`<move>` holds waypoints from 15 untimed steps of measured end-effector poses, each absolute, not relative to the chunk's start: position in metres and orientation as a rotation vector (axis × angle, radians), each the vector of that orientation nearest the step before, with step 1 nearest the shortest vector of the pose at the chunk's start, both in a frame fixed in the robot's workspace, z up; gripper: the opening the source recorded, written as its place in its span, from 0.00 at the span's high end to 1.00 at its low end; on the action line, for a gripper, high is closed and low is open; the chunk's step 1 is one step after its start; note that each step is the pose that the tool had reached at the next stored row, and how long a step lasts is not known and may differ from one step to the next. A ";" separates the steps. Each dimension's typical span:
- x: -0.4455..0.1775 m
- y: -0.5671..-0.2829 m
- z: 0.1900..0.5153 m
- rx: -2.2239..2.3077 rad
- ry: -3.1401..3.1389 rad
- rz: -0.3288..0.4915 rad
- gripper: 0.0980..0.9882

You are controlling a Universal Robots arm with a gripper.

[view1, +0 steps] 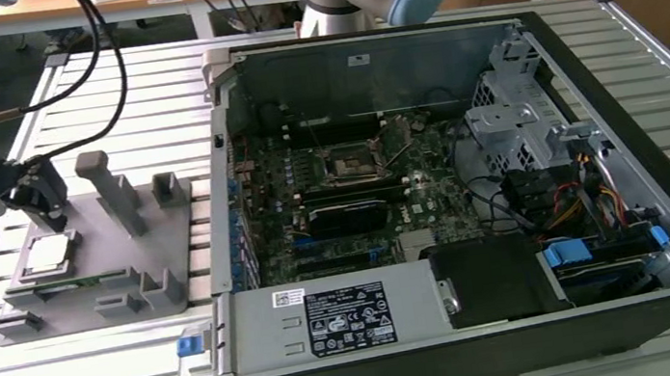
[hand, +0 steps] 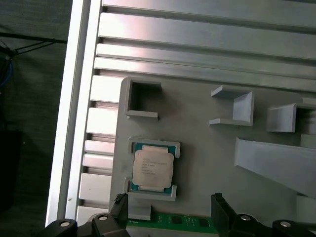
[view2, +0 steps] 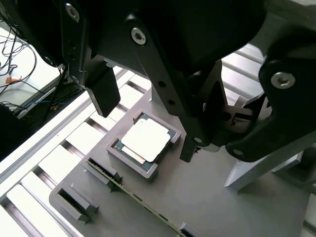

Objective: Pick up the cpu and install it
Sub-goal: 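Pick up the cpu and move it towards the insertion slot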

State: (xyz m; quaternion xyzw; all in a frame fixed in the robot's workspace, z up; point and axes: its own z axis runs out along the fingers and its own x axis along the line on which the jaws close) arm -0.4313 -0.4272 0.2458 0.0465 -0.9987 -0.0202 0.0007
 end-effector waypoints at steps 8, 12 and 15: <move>-0.432 -0.428 0.237 0.156 -3.134 -0.063 0.26; -0.435 -0.426 0.233 0.138 -3.134 -0.062 0.26; -0.437 -0.425 0.229 0.114 -3.133 -0.058 0.26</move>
